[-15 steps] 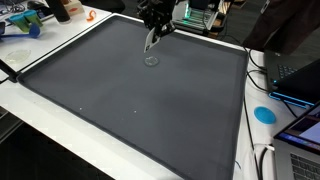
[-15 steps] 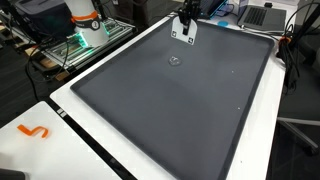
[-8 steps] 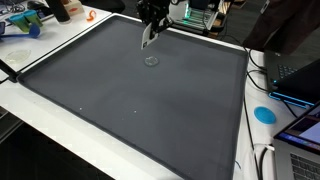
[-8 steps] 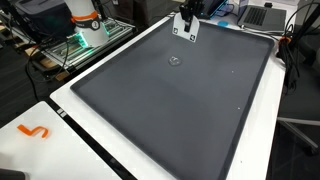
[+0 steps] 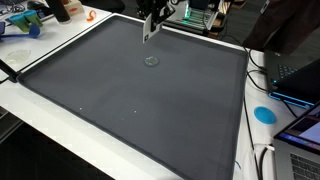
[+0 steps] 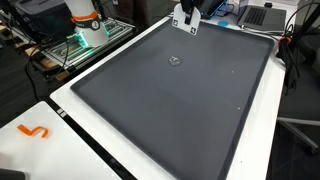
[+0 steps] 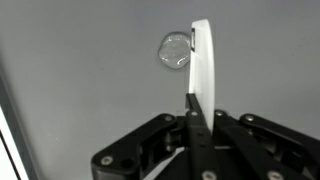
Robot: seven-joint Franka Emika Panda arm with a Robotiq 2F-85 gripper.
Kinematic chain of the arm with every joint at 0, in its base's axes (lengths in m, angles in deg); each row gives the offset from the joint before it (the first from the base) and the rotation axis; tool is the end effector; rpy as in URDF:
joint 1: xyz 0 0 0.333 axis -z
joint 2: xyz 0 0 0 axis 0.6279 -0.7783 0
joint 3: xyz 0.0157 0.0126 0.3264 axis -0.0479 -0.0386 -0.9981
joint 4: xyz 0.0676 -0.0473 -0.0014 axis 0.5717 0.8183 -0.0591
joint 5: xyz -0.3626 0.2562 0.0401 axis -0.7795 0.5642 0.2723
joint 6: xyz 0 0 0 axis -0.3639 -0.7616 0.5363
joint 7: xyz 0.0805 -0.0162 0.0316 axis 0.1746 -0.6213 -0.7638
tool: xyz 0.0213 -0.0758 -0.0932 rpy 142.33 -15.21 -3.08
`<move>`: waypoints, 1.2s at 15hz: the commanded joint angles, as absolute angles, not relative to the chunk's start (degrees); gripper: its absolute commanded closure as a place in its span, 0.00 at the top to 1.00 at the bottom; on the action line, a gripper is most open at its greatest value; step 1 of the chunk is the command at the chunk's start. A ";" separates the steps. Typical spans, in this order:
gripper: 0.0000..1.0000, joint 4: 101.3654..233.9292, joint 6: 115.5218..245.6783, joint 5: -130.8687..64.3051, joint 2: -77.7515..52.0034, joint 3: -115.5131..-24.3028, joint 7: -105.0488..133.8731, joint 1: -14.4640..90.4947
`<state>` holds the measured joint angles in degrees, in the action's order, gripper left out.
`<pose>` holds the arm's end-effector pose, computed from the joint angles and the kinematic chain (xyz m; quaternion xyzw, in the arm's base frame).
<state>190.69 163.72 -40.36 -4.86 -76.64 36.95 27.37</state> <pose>0.5977 0.1399 0.3385 0.9937 -0.0669 -0.0250 0.0858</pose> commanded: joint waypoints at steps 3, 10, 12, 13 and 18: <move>0.04 190.35 163.48 -40.42 -4.88 -77.57 36.82 28.28; 0.01 190.67 164.62 -38.99 -6.41 -77.36 34.56 29.08; 0.01 191.50 165.39 -37.60 -7.06 -77.33 32.34 29.73; 0.01 191.90 165.74 -36.92 -7.58 -77.21 31.64 30.12; 0.01 194.05 170.23 -33.00 -10.24 -77.12 27.77 31.83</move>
<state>191.66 166.07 -35.97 -9.48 -76.78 30.77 30.57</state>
